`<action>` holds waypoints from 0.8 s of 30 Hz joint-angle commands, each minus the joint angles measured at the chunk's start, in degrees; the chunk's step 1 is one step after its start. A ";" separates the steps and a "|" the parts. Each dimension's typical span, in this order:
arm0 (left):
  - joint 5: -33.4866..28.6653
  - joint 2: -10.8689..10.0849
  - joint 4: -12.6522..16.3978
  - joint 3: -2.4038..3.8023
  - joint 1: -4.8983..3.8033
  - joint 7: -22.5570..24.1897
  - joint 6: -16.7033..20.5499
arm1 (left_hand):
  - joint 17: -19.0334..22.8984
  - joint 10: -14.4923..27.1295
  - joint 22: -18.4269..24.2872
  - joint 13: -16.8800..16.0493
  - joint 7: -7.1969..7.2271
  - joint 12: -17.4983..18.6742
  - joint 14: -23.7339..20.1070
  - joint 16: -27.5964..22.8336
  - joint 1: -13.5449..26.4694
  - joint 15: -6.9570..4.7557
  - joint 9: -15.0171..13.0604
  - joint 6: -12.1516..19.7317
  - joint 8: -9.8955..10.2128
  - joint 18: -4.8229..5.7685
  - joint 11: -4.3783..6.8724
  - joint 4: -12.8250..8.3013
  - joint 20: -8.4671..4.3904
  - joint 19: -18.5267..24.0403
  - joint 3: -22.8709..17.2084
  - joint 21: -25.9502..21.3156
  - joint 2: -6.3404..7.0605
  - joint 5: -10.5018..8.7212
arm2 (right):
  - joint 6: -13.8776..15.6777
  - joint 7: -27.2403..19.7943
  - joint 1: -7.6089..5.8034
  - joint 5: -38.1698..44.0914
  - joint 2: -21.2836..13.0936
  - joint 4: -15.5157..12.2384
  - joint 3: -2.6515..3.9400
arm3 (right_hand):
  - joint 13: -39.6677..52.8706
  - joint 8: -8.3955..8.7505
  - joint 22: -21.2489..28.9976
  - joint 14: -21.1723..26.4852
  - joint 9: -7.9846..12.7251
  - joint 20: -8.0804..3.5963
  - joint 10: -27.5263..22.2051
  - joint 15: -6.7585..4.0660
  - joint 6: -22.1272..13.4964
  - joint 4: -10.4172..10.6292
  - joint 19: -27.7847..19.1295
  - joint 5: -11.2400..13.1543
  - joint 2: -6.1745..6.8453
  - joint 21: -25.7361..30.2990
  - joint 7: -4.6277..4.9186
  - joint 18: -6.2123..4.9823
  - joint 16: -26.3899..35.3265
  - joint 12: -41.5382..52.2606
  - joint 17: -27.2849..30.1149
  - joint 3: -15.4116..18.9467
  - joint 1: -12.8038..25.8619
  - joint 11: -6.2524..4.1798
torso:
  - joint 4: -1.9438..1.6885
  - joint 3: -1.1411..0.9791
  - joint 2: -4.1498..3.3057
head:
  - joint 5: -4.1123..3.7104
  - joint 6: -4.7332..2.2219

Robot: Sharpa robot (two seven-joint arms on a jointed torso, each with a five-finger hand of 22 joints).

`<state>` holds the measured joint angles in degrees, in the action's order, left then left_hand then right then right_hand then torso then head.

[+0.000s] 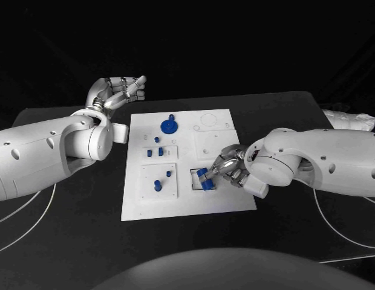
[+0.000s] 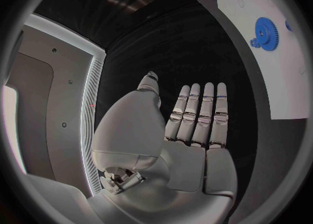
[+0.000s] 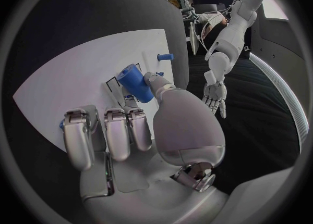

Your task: Assemble the parts on the task board

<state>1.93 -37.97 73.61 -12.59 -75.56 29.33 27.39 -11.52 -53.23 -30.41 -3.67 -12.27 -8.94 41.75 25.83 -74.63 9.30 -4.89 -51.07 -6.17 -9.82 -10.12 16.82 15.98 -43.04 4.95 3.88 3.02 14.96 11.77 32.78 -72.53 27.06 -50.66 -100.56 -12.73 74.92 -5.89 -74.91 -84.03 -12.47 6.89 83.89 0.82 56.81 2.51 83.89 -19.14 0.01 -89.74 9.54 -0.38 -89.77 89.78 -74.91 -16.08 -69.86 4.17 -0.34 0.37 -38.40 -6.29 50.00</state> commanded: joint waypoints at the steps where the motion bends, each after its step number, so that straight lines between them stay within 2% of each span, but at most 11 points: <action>1: 0.02 0.14 0.05 0.05 -0.02 0.35 -0.98 | 0.05 0.39 0.05 -0.02 -0.01 -0.23 -0.33 0.28 0.15 -0.07 -0.08 0.20 -0.20 -0.58 0.02 0.01 0.16 -0.23 -0.22 -0.08 -0.56 0.22 | -0.92 1.20 0.24 1.58 0.27 0.12 -0.19 | 15.08 0.41 -15.09 -5.97 0.12 0.39 6.11 0.41 0.95 -1.04 6.11 0.33 -0.40 -0.26 -0.84 0.38 -0.23 0.22 -15.09 -0.79 0.28 0.50 | 0.06 0.01 -0.01 | -0.05 0.00; 6: 0.02 0.15 0.06 0.05 -0.02 0.33 -1.02 | 0.05 0.39 0.05 -0.02 -0.01 -0.23 -0.33 0.28 0.15 -0.07 -0.08 0.20 -0.20 -0.58 0.02 0.01 0.16 -0.23 -0.22 -0.08 -0.56 0.22 | -0.16 0.90 0.24 1.50 0.50 0.19 -0.19 | 15.08 0.73 -15.09 -5.97 0.36 0.53 6.11 0.57 0.76 -0.61 6.11 0.81 -0.37 -0.26 -0.66 0.38 -0.23 0.22 -15.09 -0.47 0.91 0.67 | 0.03 0.02 -0.02 | -0.13 0.00; 11: 0.02 0.16 0.07 0.05 -0.02 0.27 -1.02 | 0.09 0.41 0.09 -0.02 -0.01 -0.25 -0.34 0.31 0.14 -0.06 -0.08 0.22 -0.21 -0.58 0.01 0.01 0.17 -0.21 -0.21 -0.09 -0.59 0.22 | 0.19 0.74 0.25 1.37 0.67 0.26 -0.19 | 15.08 1.81 -15.09 -5.97 1.12 0.96 6.11 1.03 -0.77 0.96 6.11 5.05 0.72 -0.26 0.09 0.38 -0.23 0.22 -15.09 1.54 3.56 1.34 | -0.01 0.00 -0.01 | -0.08 0.00; 16: 0.02 0.12 0.10 0.05 -0.02 0.20 -0.97 | 0.09 0.41 0.09 -0.02 -0.01 -0.25 -0.34 0.31 0.14 -0.06 -0.08 0.22 -0.21 -0.58 0.01 0.01 0.17 -0.21 -0.21 -0.09 -0.59 0.22 | -0.13 0.98 0.25 1.33 0.85 0.35 -0.19 | 15.08 2.22 -15.09 -5.97 1.91 1.46 6.11 1.51 -3.83 2.04 6.11 7.68 2.08 -0.26 0.79 0.38 -0.23 0.22 -15.09 4.21 5.85 1.98 | 0.04 0.03 -0.02 | -0.04 0.00; 24: 0.03 0.10 0.14 0.05 -0.02 0.17 -0.95 | 0.09 0.41 0.09 -0.02 -0.01 -0.25 -0.34 0.31 0.14 -0.06 -0.08 0.22 -0.21 -0.58 0.01 0.01 0.17 -0.21 -0.21 -0.09 -0.59 0.22 | -1.15 1.70 0.25 1.54 1.05 0.37 -0.19 | 15.08 2.05 -15.09 -5.97 2.23 1.74 6.11 1.68 -5.57 1.94 6.11 8.10 2.92 -0.26 0.93 0.38 -0.23 0.22 -15.09 5.83 6.30 2.15 | 0.01 0.02 -0.01 | 0.02 0.00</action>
<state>1.93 -37.97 73.63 -12.59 -75.56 29.21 27.32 -11.52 -53.23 -30.42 -3.67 -12.27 -8.94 41.76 25.82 -74.62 9.30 -4.89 -51.07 -6.17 -9.83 -10.12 16.82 15.98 -43.04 4.95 3.88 3.02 14.96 11.76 33.61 -72.65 27.90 -49.93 -100.27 -12.64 74.91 -4.13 -74.93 -84.03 -10.79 8.32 84.09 2.06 53.58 4.43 84.10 -11.43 2.41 -89.74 11.90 -0.38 -89.77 89.78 -74.91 -10.52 -63.59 6.01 -0.33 0.40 -38.41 -6.33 50.00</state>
